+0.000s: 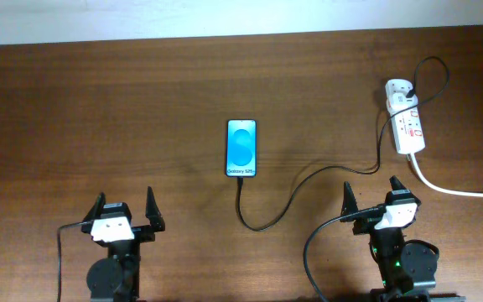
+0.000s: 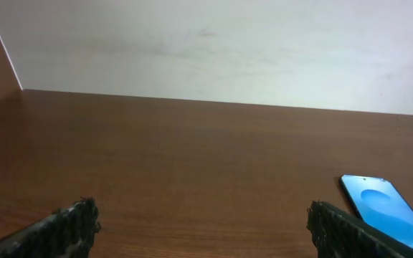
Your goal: Plug charger to phone and switch on socket
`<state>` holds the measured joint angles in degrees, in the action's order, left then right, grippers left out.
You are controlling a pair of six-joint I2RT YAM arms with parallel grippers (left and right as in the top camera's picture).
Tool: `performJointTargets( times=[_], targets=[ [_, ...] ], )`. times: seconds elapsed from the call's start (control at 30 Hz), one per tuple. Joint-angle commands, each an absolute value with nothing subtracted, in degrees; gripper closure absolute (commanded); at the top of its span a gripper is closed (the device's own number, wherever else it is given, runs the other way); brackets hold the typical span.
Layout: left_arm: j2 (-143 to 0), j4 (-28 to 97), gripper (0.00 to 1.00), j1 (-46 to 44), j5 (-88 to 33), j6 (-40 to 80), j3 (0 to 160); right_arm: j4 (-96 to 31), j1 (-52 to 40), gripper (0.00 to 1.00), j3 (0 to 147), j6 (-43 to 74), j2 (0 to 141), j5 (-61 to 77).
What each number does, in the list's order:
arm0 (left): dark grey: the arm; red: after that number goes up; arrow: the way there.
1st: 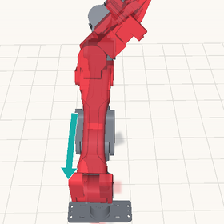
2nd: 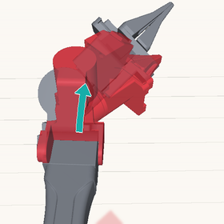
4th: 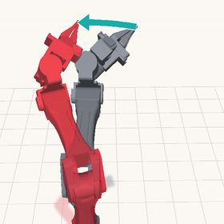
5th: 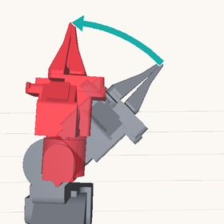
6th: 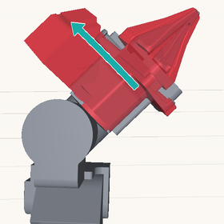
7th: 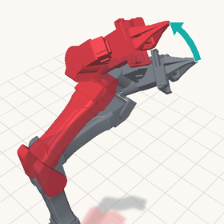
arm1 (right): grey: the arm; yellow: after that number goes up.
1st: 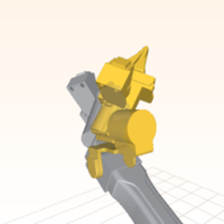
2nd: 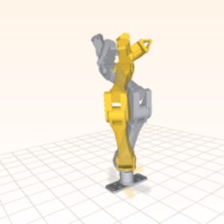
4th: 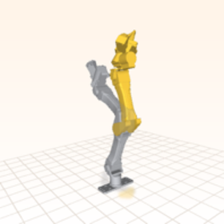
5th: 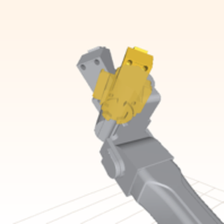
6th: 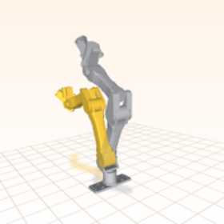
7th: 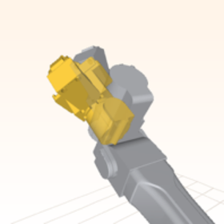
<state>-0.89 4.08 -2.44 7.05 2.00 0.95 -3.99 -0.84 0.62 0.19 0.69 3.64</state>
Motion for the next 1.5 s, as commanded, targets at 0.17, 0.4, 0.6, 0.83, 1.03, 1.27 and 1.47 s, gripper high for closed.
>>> performJointTargets(
  times=[0.17, 0.4, 0.6, 0.83, 1.03, 1.27, 1.47],
  targets=[
    [-0.3, 4.4, 0.01, -2.1, 5.9, 0.1, 0.5, -4.3, -1.1, 0.02, 0.3, 0.3, 0.2, 3.2],
    [-0.3, 4.6, 0.01, -2.1, 5.1, -2.5, 0.5, -4.3, -1.1, 0.02, 0.3, 0.3, 0.2, 3.2],
    [-0.3, 4.8, 0.01, -2.1, 3.3, -2.2, 0.5, -4.3, -1.1, 0.02, 0.3, 0.3, 0.2, 3.2],
    [-0.3, 4.8, 0.01, -2.1, 3.9, 2.8, 0.6, -4.3, -1.1, 0.02, 0.3, 0.3, 0.2, 3.2],
    [-0.3, 4.8, 0.01, -2.1, 4.9, 2.7, 0.5, -4.3, -1.1, 0.02, 0.3, 0.3, 0.2, 3.2],
    [-0.3, 4.8, 0.01, -2.1, 4.2, 0.4, 0.5, -4.3, -1.1, 0.02, 0.3, 0.3, 0.2, 3.2],
    [-0.3, 4.6, 0.01, -2.1, 4.3, 0.4, 0.5, -4.3, -1.1, 0.02, 0.3, 0.3, 0.2, 3.2]
  ],
)
